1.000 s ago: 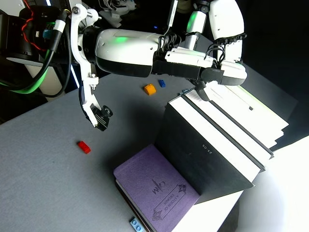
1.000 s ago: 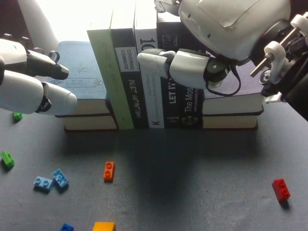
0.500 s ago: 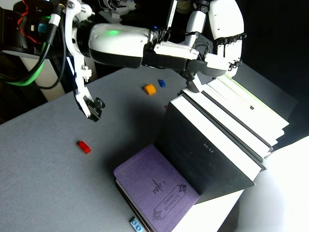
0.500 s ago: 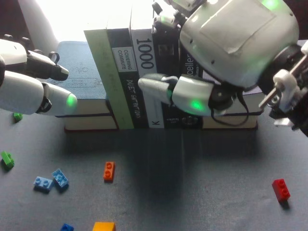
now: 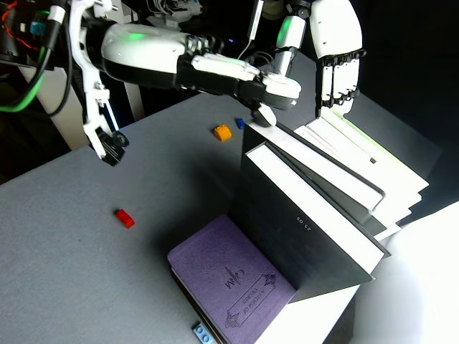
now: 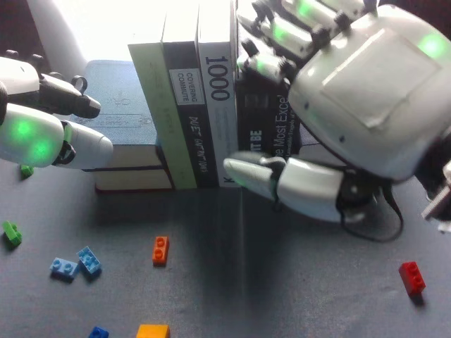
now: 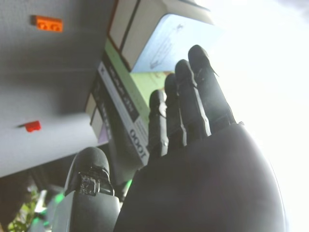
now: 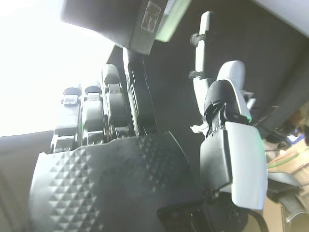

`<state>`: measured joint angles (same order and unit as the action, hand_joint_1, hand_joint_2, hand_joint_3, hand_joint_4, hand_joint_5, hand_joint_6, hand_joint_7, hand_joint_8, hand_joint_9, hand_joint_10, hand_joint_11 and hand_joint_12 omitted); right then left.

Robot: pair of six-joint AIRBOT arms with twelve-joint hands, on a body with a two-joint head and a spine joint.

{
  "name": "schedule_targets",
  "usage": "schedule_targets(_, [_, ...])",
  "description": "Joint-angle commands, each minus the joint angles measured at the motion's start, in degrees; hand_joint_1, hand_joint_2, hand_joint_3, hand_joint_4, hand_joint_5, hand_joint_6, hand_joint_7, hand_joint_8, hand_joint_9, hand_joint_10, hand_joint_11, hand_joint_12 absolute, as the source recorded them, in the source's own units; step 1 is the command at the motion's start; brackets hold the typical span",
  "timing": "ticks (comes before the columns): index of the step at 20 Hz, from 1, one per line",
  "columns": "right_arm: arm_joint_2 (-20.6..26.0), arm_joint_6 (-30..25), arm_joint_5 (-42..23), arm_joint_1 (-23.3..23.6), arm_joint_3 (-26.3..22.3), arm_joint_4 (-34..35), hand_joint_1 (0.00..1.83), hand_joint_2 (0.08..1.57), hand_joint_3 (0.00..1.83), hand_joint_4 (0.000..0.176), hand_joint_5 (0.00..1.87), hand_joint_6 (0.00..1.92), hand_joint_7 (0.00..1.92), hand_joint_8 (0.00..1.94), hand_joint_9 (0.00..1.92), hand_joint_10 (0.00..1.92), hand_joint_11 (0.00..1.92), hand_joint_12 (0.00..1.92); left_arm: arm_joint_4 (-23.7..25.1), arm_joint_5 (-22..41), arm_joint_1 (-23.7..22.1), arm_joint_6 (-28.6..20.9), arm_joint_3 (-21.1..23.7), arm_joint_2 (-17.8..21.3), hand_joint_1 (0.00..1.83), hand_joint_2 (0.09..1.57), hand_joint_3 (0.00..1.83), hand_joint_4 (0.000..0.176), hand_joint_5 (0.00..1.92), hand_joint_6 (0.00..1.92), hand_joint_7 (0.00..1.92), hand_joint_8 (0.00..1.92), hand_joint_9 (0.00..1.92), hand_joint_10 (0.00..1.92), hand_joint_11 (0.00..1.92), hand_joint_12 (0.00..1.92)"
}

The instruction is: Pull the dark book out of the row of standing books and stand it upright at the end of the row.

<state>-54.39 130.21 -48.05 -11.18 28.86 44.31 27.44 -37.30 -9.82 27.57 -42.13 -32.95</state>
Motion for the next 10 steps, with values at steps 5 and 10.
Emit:
schedule_targets(5, [2.0,3.8,-0.1,-3.1,-2.5,3.3,0.00,1.13,0.00,0.000,0.60,0.27,0.20,0.02,0.00,0.00,0.00,0.00,1.8,4.2,-0.8,0.0,0.0,0.4,0.00,1.24,0.00,0.062,0.24,0.01,0.28,0.00,0.31,0.01,0.35,0.09])
schedule_targets(10, [2.6,7.2,0.7,-4.2,-3.8,6.8,0.00,1.13,0.00,0.000,0.61,0.28,0.14,0.00,0.00,0.00,0.00,0.00,1.8,4.2,-0.8,0.0,0.0,0.5,0.01,1.25,0.00,0.065,0.24,0.01,0.28,0.00,0.32,0.00,0.37,0.08])
